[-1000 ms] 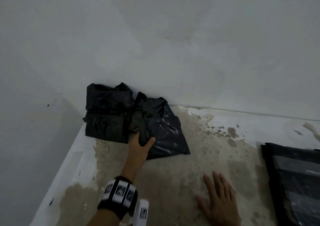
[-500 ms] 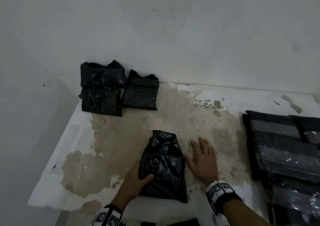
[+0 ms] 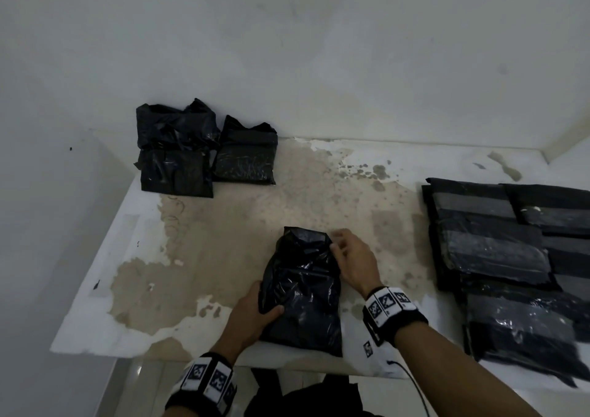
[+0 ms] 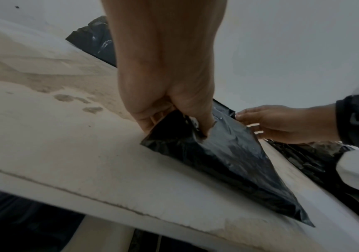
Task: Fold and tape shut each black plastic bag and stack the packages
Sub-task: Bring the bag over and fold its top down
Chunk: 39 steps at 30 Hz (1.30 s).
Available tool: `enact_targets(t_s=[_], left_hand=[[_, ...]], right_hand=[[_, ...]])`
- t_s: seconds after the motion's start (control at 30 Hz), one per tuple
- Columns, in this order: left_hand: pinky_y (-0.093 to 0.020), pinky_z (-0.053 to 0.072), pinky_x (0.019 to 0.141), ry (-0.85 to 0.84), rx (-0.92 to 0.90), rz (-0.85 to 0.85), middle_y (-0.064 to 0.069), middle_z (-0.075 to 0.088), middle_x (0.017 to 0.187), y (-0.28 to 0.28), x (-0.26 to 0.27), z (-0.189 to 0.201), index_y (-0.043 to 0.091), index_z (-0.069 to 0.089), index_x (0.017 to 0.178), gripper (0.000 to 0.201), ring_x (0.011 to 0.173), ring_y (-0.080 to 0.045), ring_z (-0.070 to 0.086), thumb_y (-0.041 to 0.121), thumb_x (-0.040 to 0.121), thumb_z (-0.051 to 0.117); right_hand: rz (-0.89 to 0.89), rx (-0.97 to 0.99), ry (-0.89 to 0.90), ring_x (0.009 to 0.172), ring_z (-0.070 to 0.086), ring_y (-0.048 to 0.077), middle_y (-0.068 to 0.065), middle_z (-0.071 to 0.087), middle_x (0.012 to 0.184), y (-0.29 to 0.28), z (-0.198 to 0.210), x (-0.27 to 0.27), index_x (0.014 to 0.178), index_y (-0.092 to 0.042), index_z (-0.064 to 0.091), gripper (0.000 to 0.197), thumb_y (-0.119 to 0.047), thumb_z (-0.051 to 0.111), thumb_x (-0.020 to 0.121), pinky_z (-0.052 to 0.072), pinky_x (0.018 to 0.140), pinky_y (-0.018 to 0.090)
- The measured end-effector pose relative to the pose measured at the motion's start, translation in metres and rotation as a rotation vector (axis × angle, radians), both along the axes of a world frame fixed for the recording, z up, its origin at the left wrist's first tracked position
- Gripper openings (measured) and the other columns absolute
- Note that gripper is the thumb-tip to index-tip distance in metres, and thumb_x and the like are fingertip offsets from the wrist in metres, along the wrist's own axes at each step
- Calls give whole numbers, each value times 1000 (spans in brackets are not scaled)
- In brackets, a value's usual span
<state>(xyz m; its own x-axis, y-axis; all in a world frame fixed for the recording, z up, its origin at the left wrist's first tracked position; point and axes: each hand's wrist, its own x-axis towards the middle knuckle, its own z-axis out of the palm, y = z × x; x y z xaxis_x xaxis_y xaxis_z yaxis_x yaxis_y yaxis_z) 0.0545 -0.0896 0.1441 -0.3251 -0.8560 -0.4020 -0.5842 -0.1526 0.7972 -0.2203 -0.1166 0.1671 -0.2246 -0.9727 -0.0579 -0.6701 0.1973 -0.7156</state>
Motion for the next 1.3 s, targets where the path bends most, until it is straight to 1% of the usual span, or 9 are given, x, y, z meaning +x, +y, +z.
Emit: enact_targets(t_s=[0.13, 0.27, 0.43, 0.63, 0.73, 0.87, 0.97, 1.13, 1.3], left_hand=[[-30, 55, 85, -37, -6, -9, 2, 63, 120, 1, 0, -6, 18, 46, 130, 54, 107, -17, 63, 40, 89, 74], [-25, 52, 80, -41, -20, -7, 1, 64, 120, 4, 1, -8, 17, 47, 129, 55, 105, -17, 63, 41, 88, 75], [-32, 55, 78, -61, -31, -6, 1, 66, 114, 6, 0, -8, 19, 47, 126, 51, 99, -18, 65, 43, 89, 73], [-41, 54, 88, -133, -90, -32, -1, 54, 121, 2, -5, -5, 18, 48, 131, 72, 109, -21, 58, 62, 77, 66], [-45, 51, 91, -301, -384, 9, -9, 44, 135, -19, -12, 11, 15, 44, 145, 70, 115, -30, 52, 45, 87, 68], [-46, 45, 97, -426, -705, -364, -10, 33, 155, -73, -45, 43, 27, 45, 149, 55, 125, -35, 47, 29, 97, 61], [-43, 33, 108, -647, -647, -647, -4, 16, 164, -106, -66, 53, 35, 44, 147, 48, 139, -29, 33, 37, 100, 52], [-39, 39, 97, -735, -666, -657, -4, 41, 137, -125, -71, 59, 21, 54, 124, 33, 119, -27, 47, 37, 96, 58], [-37, 46, 80, -385, -447, -529, 2, 51, 106, -134, -51, 52, 23, 55, 94, 15, 91, -23, 57, 22, 91, 69]], right_hand=[[457, 148, 353, 111, 57, 24, 2, 41, 143, -7, 17, -2, 149, -35, 38, 52, -32, 57, 100, 49, 87, 35], [573, 214, 696, 123, 46, 31, 8, 47, 137, -24, 21, -11, 133, -26, 57, 34, -33, 57, 100, 43, 100, 41], [449, 241, 382, 95, 60, 34, 10, 54, 112, -38, 32, -30, 109, -15, 65, 15, -20, 58, 98, 41, 75, 32], [378, 217, 183, 86, 63, 24, 4, 68, 96, -31, 43, -37, 91, -19, 61, 8, -11, 61, 90, 54, 79, 41], [406, 203, 174, 86, 64, 23, 3, 69, 96, -28, 46, -35, 90, -22, 61, 12, -10, 58, 90, 55, 79, 42], [434, 182, 193, 89, 63, 21, 1, 67, 99, -24, 47, -34, 94, -23, 63, 13, -11, 58, 92, 55, 80, 40], [418, 166, 203, 85, 61, 19, 1, 67, 99, -21, 49, -36, 98, -19, 65, 11, -13, 58, 92, 54, 79, 38], [396, 177, 227, 82, 61, 18, -1, 68, 98, -15, 48, -41, 97, -20, 63, 9, -18, 59, 90, 53, 76, 37], [393, 208, 219, 78, 63, 13, -6, 69, 91, -11, 44, -46, 89, -24, 59, 10, -32, 65, 93, 54, 73, 33]])
